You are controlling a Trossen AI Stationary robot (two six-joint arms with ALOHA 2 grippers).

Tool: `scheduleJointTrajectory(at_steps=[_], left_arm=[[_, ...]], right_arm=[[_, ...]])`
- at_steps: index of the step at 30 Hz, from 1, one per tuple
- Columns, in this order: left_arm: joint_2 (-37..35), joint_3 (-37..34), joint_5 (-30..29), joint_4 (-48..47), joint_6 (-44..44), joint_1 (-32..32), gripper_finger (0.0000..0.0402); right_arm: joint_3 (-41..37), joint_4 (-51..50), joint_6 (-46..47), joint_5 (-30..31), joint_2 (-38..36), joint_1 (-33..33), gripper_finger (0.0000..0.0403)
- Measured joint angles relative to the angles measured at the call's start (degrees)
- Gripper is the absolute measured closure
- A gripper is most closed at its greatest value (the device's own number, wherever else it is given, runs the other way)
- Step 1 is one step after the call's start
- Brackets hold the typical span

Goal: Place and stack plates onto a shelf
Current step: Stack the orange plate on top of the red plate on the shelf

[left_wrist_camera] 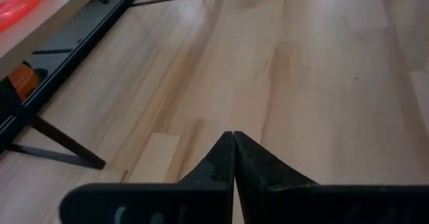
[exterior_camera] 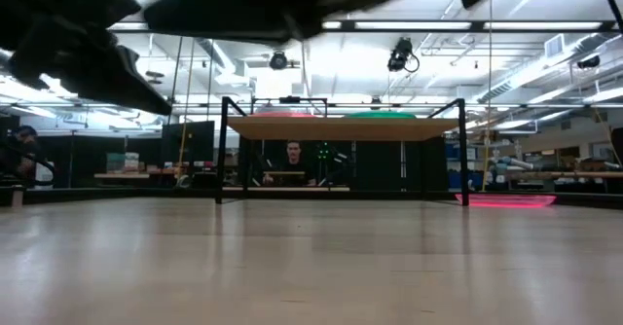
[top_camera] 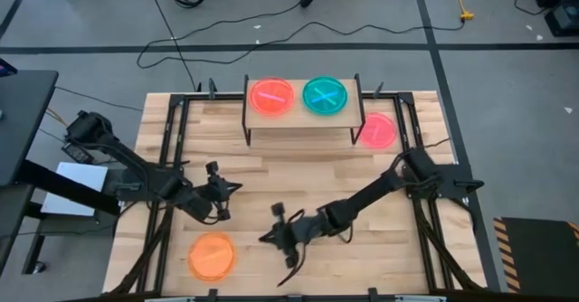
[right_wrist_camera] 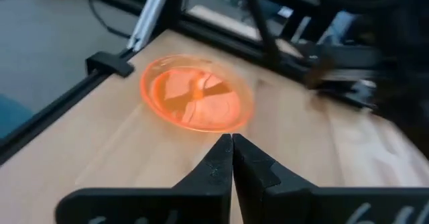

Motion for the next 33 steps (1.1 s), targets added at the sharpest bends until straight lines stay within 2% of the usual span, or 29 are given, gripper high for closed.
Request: scheduleJointTrajectory(at_steps=[5, 11, 21, 25, 33], left_arm=[[-1.61, -2.07, -1.53, 2.17, -0.39, -2.69, 0.0393], [-2.73, -3.82, -0.9, 3.3, -3.4, -5.54, 0.0393], [-3.38, -12.56, -3.03, 22.71, -3.36, -11.22, 0.0393], [-3.4, -15.05, -3.61, 28.71, -2.77, -11.84, 0.0393], [-3.29, -15.55, -3.61, 29.57, -2.15, -11.84, 0.0393]], right_arm=[[12.02, -9.63, -1.27, 0.33, 6.69, 1.14, 0.0351], [25.03, -15.97, -4.02, 0.97, 15.91, 1.17, 0.0309], [44.04, -28.59, -9.32, 0.85, 28.02, 1.19, 0.0282], [46.82, -30.29, -10.87, 0.67, 30.49, 1.16, 0.0281], [46.69, -27.36, -11.07, 1.38, 30.56, 1.05, 0.0269]])
